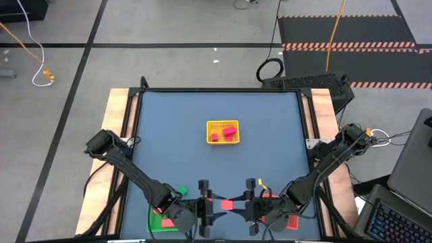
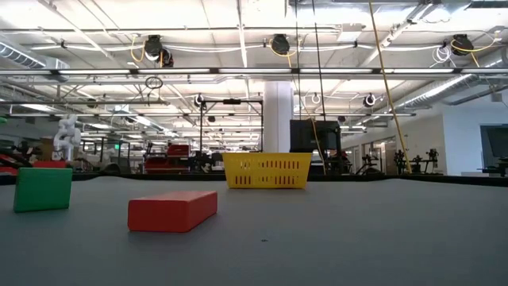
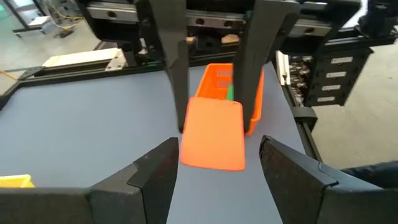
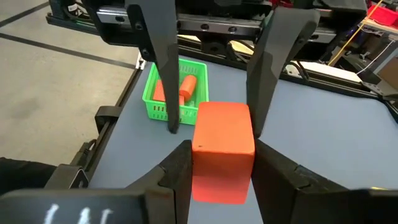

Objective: Sort & place blocks by color
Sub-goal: Put the orange block into the green bin

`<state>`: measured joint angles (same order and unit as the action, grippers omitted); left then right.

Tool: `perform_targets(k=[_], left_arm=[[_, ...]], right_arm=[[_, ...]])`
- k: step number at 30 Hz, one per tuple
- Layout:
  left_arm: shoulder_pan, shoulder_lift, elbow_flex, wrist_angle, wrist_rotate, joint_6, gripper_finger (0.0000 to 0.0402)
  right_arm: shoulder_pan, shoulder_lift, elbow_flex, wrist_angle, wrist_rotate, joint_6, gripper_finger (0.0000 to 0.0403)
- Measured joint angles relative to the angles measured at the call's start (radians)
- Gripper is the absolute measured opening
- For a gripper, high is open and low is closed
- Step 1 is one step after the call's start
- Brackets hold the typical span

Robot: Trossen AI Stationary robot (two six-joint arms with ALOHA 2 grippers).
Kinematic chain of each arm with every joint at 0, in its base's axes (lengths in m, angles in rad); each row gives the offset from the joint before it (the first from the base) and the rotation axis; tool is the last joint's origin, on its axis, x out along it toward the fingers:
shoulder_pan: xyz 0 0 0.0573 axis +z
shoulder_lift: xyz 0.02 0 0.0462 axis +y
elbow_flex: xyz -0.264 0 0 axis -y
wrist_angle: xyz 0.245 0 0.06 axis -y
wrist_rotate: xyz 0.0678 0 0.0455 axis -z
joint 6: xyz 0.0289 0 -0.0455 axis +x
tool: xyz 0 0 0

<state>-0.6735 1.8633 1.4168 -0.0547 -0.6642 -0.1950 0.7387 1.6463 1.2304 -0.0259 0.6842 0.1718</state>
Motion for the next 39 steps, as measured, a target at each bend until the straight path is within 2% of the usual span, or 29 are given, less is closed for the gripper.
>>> perform_targets(k=[11,14,16,20,23,25,33,39], left_arm=[[0.0,0.0,0.0,0.004,-0.063,-0.01,0.0225],[0.0,0.005,0.0,0.008,-0.068,-0.016,0.0211],[-0.001,0.011,0.0,0.007,-0.071,-0.016,0.0183],[-0.002,0.025,-0.001,0.009,-0.071,-0.033,0.0108],[-0.003,0.028,-0.002,0.002,-0.059,-0.022,0.0036],[0.0,0.029,-0.002,0.006,-0.061,-0.016,0.0008],[0.001,0.029,-0.002,0.015,-0.062,-0.016,0.0006],[0.001,0.029,-0.002,0.014,-0.018,-0.017,0.0055]], right_arm=[[0.0,0.0,0.0,0.003,0.0,0.002,0.012],[0.0,0.0,0.0,0.006,0.0,0.002,0.012],[-0.001,0.0,0.0,0.007,-0.001,0.002,0.012],[0.0,0.0,0.0,-0.001,0.008,-0.004,0.012],[-0.001,0.0,0.0,0.007,0.001,0.006,0.012],[0.0,-0.001,0.0,0.012,-0.005,0.013,0.012],[0.0,-0.001,0.0,0.007,-0.006,0.018,0.012],[0.0,-0.001,0.0,0.004,-0.009,0.013,0.012]])
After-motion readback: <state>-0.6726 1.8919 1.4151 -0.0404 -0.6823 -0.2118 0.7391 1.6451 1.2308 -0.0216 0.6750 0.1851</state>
